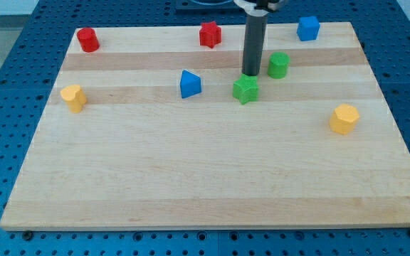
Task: Move the green circle above the yellow hexagon
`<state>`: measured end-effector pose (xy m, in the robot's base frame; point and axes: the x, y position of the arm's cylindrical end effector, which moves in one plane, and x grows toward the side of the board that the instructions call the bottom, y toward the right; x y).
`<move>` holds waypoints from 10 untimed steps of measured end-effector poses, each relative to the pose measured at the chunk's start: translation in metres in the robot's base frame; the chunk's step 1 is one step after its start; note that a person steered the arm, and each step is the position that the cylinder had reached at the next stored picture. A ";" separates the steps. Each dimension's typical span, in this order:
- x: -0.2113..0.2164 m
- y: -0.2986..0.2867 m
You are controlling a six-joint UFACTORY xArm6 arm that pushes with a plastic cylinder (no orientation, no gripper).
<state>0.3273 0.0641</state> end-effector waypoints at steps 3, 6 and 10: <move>-0.002 0.066; 0.017 0.069; 0.022 0.113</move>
<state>0.3491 0.1769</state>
